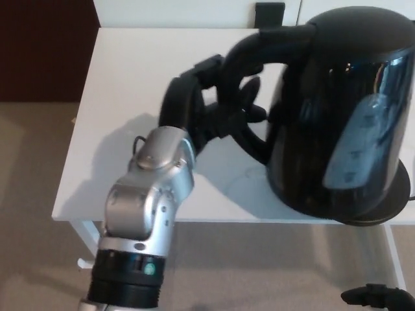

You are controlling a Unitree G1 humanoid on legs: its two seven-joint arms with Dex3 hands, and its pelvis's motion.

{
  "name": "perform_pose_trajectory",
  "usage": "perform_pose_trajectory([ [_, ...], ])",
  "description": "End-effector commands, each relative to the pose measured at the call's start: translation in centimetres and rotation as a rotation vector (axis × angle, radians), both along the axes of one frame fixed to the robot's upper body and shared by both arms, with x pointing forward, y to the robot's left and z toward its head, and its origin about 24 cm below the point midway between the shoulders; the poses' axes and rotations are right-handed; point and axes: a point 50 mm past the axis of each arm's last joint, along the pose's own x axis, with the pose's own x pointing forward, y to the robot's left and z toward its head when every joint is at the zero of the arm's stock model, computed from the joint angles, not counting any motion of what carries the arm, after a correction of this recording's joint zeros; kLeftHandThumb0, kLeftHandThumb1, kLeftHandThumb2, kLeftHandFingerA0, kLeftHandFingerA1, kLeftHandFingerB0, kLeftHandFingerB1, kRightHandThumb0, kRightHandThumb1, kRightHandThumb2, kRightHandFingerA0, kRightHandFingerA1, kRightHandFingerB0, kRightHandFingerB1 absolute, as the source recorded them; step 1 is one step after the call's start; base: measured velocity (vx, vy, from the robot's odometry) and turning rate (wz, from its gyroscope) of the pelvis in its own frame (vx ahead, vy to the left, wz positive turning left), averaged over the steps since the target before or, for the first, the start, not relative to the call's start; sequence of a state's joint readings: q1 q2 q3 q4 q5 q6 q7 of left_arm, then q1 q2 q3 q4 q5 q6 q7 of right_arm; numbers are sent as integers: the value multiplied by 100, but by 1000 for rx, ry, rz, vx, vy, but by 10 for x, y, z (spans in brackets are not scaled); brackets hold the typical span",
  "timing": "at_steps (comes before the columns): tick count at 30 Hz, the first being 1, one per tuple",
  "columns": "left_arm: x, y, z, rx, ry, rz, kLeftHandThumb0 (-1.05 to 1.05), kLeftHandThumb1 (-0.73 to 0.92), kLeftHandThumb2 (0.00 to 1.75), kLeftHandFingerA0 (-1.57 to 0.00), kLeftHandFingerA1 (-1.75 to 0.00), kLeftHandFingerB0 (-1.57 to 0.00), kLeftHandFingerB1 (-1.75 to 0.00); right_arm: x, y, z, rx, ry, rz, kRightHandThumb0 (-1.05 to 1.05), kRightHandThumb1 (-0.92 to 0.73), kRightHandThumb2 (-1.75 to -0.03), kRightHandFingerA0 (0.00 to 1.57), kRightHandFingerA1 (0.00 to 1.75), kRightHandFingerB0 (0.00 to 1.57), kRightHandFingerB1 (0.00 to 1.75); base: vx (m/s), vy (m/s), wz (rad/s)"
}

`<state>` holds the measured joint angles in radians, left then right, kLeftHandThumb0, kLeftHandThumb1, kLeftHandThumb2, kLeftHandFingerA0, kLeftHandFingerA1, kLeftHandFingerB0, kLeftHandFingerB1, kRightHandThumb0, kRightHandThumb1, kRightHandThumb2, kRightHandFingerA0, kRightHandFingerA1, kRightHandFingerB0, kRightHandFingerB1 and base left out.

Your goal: The robot walk towards a table in front and uses its left hand to pick up the pot from the base and places it on the table

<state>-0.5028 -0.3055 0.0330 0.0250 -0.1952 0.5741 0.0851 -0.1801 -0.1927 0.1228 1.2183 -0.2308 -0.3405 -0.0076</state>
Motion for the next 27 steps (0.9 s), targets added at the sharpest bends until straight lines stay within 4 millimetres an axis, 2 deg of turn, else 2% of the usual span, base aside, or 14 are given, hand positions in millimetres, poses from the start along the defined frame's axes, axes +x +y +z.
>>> perform_pose_trajectory([
  [1,-2,-23,78,-259,-179,-130,-23,84,65,-87,-146,-73,-94,1,-1,1,-1,4,1,-40,-62,-59,79,50,62,44,0,0,0],
  [4,-2,-13,81,-243,-187,-111,-22,84,64,-87,-143,-74,-93,0,0,0,-7,9,10,-40,-63,-60,78,50,62,44,0,0,0],
  [7,-1,2,84,-206,-216,-63,-23,85,65,-90,-141,-74,-92,-1,0,-1,-28,17,18,-39,-63,-59,77,48,60,42,0,0,0],
  [8,1,17,86,-151,-252,-39,-23,85,65,-95,-134,-74,-94,0,0,-1,-28,21,13,-39,-63,-60,78,49,61,43,0,0,0],
  [12,4,33,89,-104,-278,-2,-23,84,66,-96,-132,-75,-92,0,-1,0,-32,13,21,-39,-63,-60,80,50,60,43,0,0,0],
  [13,6,43,89,-88,-285,15,-24,82,68,-91,-146,-74,-90,0,-1,0,-30,13,20,-38,-63,-59,77,48,61,43,0,0,0],
  [14,8,57,90,-64,-296,41,-24,82,68,-91,-146,-74,-90,1,-1,0,-27,14,19,-38,-63,-59,77,48,61,43,0,0,0],
  [16,9,67,90,-42,-309,59,-22,83,69,-86,-152,-72,-91,1,-1,0,-22,13,19,-38,-63,-59,77,48,61,43,0,0,0],
  [17,8,83,89,10,-311,99,-21,84,65,-87,-152,-69,-96,-1,-1,-1,-25,16,15,-37,-63,-59,75,49,61,44,0,0,0],
  [20,8,84,88,17,-311,100,-21,84,65,-87,-152,-69,-96,-1,-2,-1,-26,17,14,-37,-63,-59,75,49,61,44,0,0,0],
  [21,6,109,87,85,-314,152,-18,86,66,-87,-153,-63,-101,-3,-1,-2,-20,24,2,-40,-59,-60,74,49,60,45,0,0,0],
  [24,6,126,85,125,-300,197,-18,85,66,-86,-150,-63,-101,-3,-1,-3,-19,28,-3,-40,-59,-60,74,49,59,44,0,0,0],
  [27,6,127,85,127,-299,197,-18,85,66,-86,-150,-63,-101,-3,-1,-3,-19,29,-4,-40,-59,-60,74,49,59,44,0,0,0],
])
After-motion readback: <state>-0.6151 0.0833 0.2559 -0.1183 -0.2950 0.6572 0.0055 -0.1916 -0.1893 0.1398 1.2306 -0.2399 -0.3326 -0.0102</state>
